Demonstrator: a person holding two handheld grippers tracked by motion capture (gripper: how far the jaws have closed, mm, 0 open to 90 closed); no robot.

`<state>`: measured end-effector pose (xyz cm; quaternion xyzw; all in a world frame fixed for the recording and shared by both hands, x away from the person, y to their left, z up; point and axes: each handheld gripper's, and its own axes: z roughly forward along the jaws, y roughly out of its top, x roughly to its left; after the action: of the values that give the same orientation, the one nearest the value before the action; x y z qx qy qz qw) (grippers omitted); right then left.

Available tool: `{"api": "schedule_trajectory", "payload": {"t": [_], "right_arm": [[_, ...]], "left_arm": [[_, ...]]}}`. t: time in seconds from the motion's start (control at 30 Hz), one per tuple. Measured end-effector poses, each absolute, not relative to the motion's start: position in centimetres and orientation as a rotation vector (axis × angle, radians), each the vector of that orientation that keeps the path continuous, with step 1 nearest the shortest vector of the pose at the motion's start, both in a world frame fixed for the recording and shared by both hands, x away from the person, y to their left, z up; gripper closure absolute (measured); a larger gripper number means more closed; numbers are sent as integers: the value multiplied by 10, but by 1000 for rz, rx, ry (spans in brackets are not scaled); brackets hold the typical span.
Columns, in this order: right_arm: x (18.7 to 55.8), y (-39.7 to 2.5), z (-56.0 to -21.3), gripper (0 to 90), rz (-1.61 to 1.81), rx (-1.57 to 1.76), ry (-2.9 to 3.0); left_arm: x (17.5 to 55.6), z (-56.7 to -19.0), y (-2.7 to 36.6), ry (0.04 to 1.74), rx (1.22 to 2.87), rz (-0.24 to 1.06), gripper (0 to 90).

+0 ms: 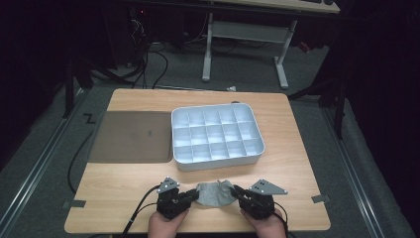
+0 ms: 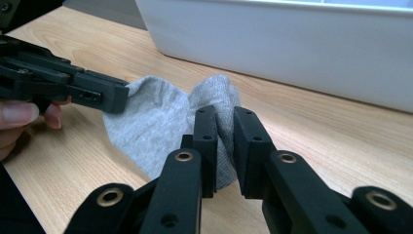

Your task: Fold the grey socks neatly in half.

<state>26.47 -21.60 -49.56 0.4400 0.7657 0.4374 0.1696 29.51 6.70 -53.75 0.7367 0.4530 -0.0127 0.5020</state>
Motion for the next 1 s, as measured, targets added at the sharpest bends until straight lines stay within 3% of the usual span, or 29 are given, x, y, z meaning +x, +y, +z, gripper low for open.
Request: {"api": "schedule_trajectory", "payload": {"t": [0.4, 0.8, 1.0], "right_arm": [[271, -169, -485, 816, 1149, 1130, 2251], [278, -139, -498, 813, 1189, 1117, 2319], [274, -152, -488, 696, 1272, 1119, 2284]], "left_arm": [[290, -538, 61, 1065, 1774, -58, 749], [291, -538, 62, 1068, 1787, -54, 737], [290, -536, 64, 1067, 1771, -40, 696]]}}
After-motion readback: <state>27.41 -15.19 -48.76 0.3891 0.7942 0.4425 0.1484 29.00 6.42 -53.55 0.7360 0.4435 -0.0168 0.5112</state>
